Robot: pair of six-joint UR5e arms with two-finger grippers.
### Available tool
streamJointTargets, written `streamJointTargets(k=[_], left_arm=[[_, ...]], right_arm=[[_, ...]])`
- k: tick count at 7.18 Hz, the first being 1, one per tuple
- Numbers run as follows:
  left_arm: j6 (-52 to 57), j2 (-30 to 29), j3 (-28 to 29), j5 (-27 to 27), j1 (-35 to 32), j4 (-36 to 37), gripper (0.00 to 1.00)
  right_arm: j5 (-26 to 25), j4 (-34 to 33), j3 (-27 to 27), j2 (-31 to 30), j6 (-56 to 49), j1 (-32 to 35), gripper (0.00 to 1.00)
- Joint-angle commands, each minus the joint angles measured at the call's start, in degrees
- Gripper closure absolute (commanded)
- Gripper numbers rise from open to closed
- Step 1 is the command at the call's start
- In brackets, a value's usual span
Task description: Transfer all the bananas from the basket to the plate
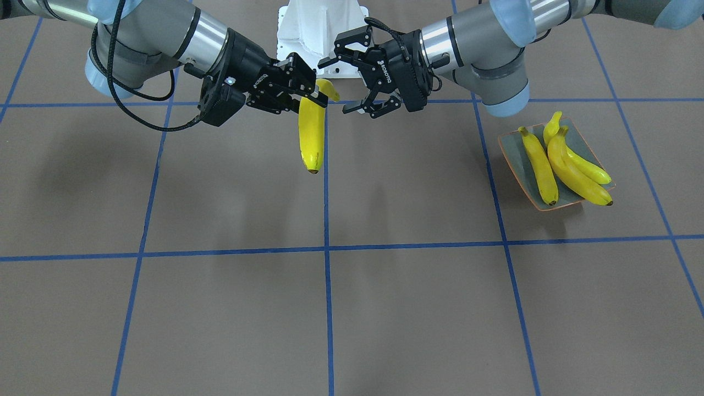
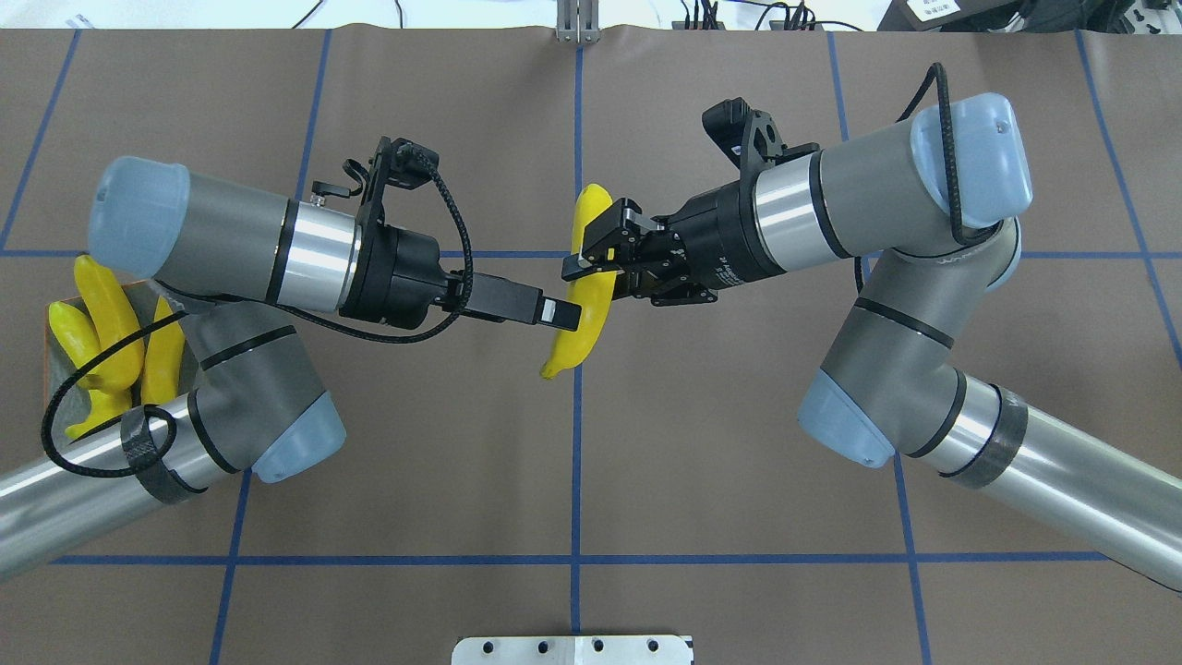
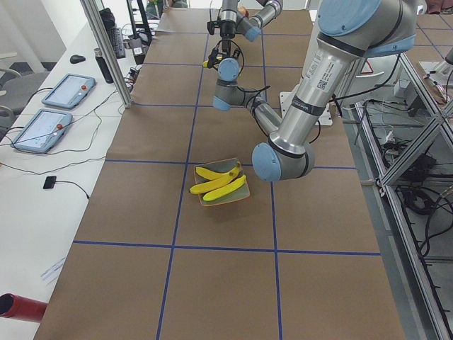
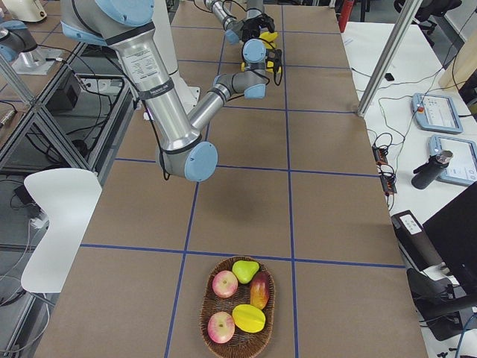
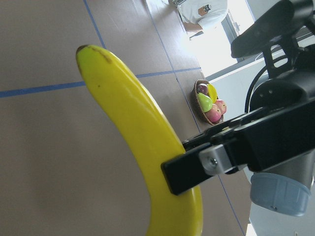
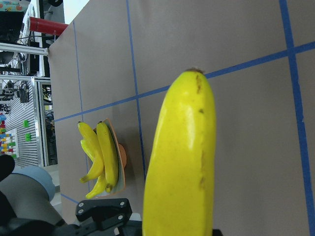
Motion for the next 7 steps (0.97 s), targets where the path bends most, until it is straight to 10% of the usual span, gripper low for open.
streamJointTargets(k=[1,5,7], left_arm=[[0.0,-0.17,0.09,0.24,0.38,0.0,0.04],[-0.09,-0.26,0.0,0.32,1.26,0.0,0.09],[-0.52,-0.26,-0.18,0.32,1.27,0.0,0.34]], right_arm=[[0.08,0.01,0.15,0.21,0.63,-0.41,1.0],[0.08,0.01,0.24,0.74,1.25,-0.41,1.0],[0.08,0.01,0.24,0.91,1.25,-0.5,1.0]])
